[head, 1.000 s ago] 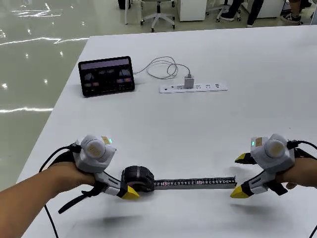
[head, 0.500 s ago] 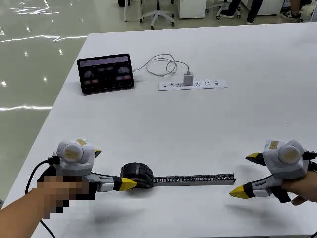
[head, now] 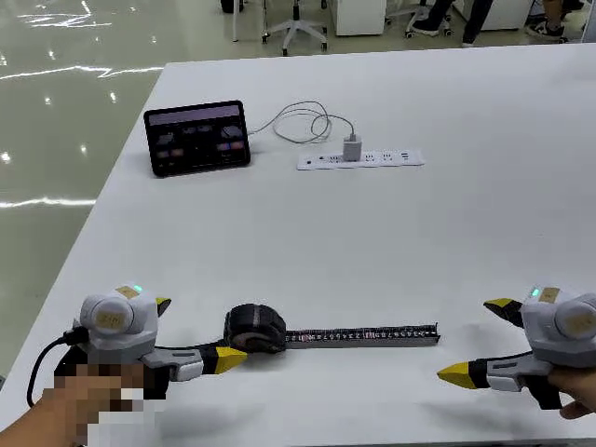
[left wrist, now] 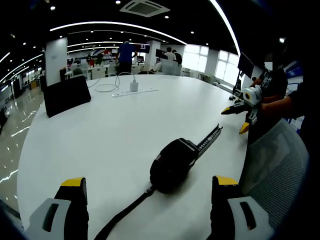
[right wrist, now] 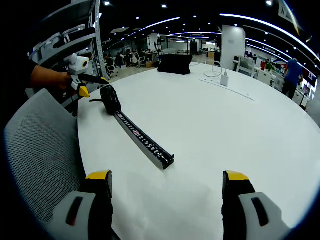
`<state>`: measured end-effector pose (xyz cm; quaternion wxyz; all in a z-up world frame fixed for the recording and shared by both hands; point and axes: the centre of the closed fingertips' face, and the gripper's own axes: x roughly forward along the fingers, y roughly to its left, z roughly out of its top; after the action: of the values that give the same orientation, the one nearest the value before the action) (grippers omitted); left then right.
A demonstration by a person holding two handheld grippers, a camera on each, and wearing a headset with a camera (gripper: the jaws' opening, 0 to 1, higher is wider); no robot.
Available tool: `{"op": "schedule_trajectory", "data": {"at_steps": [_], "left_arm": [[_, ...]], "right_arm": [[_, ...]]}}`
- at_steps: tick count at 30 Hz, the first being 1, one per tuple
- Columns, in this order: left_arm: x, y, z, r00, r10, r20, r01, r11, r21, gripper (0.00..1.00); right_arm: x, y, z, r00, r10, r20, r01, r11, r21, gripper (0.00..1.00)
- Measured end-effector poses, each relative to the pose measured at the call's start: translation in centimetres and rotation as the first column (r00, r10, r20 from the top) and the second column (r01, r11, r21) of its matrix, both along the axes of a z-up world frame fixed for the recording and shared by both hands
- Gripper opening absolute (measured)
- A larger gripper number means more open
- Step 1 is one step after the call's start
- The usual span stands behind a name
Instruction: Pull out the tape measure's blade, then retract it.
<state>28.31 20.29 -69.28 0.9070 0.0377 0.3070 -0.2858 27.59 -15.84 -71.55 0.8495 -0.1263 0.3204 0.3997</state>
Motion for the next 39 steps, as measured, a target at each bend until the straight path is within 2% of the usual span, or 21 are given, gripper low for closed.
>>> {"op": "schedule_trajectory", "data": {"at_steps": [3, 5, 9, 13, 16, 18, 21, 25, 32, 39], "left_arm": [[-0.6, 0.2, 0.6, 1.0, 0.005, 0.02, -0.005, 1.0, -0.008, 1.0], [-1.3, 0.1, 0.7, 1.0, 0.009, 0.004, -0.008, 0.999, -0.035, 1.0], [-2.2, 0.3, 0.4, 1.0, -0.001, 0.019, 0.001, 1.0, 0.001, 1.0], [-2.8, 0.2, 0.7, 1.0, 0.011, 0.027, -0.011, 1.0, -0.013, 1.0], [-3.2, 0.3, 0.9, 0.999, 0.018, 0.032, -0.017, 1.0, -0.014, 1.0], [-3.4, 0.2, 1.3, 0.999, 0.016, 0.039, -0.015, 1.0, -0.014, 1.0], [-3.6, 0.5, 1.6, 0.999, 0.011, 0.042, -0.01, 1.0, -0.013, 1.0], [-3.8, 0.8, 2.0, 0.999, 0.014, 0.047, -0.013, 1.0, -0.013, 1.0], [-4.6, 0.9, 1.7, 0.999, 0.018, 0.045, -0.017, 1.0, -0.018, 1.0], [-4.8, 0.7, 1.6, 0.999, 0.017, 0.039, -0.017, 1.0, -0.017, 1.0]], "right_arm": [[-0.5, -0.5, 0.1, 1.0, -0.009, 0.016, 0.009, 1.0, -0.005, 0.87], [-1.0, -0.8, 0.3, 0.999, -0.025, 0.027, 0.025, 1.0, -0.001, 0.89], [-1.9, -1.3, 0.2, 0.999, -0.037, 0.037, 0.037, 0.999, -0.005, 0.89], [-2.6, -1.9, 0.6, 0.997, -0.06, 0.047, 0.06, 0.998, 0.0, 0.91], [-3.3, -2.3, 0.8, 0.996, -0.067, 0.062, 0.067, 0.998, -0.011, 0.87], [-3.7, -2.6, 1.0, 0.995, -0.09, 0.053, 0.09, 0.996, 0.012, 0.88], [-4.2, -3.1, 0.9, 0.994, -0.097, 0.054, 0.097, 0.995, 0.009, 0.91], [-4.9, -3.3, 1.2, 0.995, -0.089, 0.054, 0.089, 0.996, 0.011, 1.0], [-5.3, -3.9, 1.5, 0.995, -0.093, 0.043, 0.092, 0.996, 0.018, 1.0], [-5.6, -3.7, 1.4, 0.995, -0.085, 0.043, 0.084, 0.996, 0.02, 1.0]]}}
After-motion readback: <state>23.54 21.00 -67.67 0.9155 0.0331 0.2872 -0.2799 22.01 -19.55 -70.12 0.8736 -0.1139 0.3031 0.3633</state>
